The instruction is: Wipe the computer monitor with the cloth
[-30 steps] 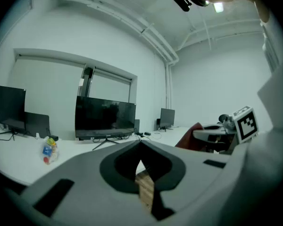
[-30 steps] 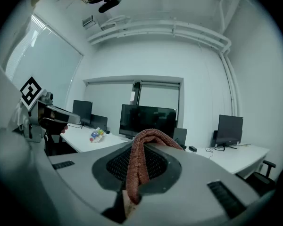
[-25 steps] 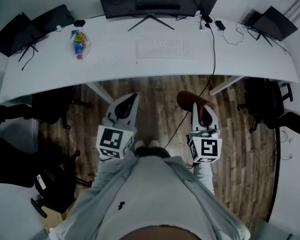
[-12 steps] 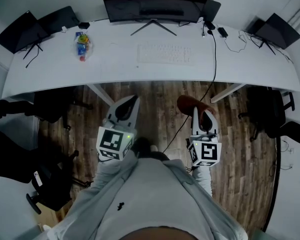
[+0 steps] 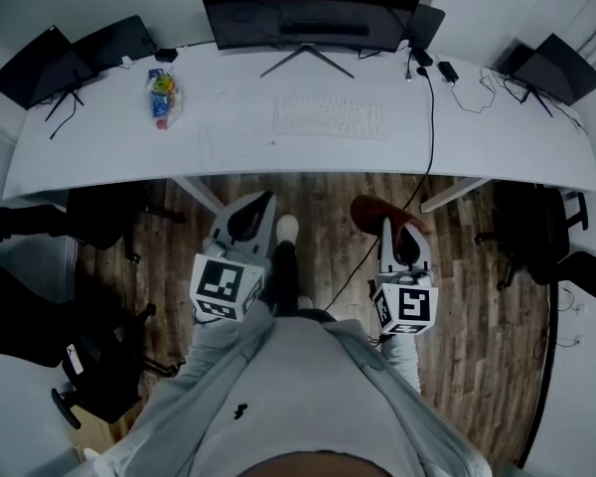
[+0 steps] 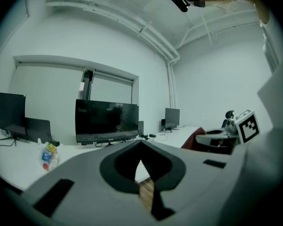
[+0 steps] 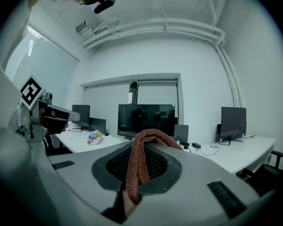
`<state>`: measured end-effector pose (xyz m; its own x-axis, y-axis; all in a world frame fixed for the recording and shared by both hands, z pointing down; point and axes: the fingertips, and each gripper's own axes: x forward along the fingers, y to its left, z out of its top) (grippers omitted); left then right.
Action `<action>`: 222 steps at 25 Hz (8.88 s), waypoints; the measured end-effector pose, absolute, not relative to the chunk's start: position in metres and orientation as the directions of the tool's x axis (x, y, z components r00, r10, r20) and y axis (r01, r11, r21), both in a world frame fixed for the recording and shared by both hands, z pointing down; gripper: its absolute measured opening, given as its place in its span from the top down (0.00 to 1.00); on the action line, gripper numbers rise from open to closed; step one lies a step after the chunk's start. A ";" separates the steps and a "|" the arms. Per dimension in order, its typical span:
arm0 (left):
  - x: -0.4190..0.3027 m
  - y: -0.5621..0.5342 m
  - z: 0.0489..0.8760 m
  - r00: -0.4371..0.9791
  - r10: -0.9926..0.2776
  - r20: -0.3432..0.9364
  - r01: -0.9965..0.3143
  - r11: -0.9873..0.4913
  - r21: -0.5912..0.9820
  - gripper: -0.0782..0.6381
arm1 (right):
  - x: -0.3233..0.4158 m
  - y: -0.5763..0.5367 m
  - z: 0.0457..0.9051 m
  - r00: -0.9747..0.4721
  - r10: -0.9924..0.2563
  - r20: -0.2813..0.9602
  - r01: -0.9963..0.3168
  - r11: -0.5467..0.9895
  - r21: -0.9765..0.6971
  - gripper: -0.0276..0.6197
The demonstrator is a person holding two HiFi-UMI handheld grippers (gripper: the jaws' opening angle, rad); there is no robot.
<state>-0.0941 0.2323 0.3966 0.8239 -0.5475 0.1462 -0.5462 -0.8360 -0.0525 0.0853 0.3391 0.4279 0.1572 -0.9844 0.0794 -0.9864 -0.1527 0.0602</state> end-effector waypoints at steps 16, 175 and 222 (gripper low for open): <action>-0.025 0.030 0.400 0.808 -0.570 0.148 -0.571 -0.820 -0.045 0.86 | 0.163 0.148 0.431 0.165 -0.980 0.114 -0.984 -0.155 0.089 0.90; 0.107 -0.159 0.380 0.832 -0.541 0.121 -0.543 -0.840 -0.018 0.86 | 0.479 -0.146 0.233 0.324 -0.923 -0.208 -0.945 -0.328 -0.014 0.90; 0.143 -0.174 0.420 0.829 -0.524 0.197 -0.533 -0.846 -0.007 0.86 | 0.509 -0.169 0.586 0.409 -0.836 0.367 -0.912 -0.393 0.122 0.90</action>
<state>0.1431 -0.1736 0.4195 0.8288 -0.5238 0.1967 -0.5330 -0.8461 -0.0070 0.5094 -0.1688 0.5859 0.4092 -0.8355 0.3667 -0.9115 -0.3926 0.1225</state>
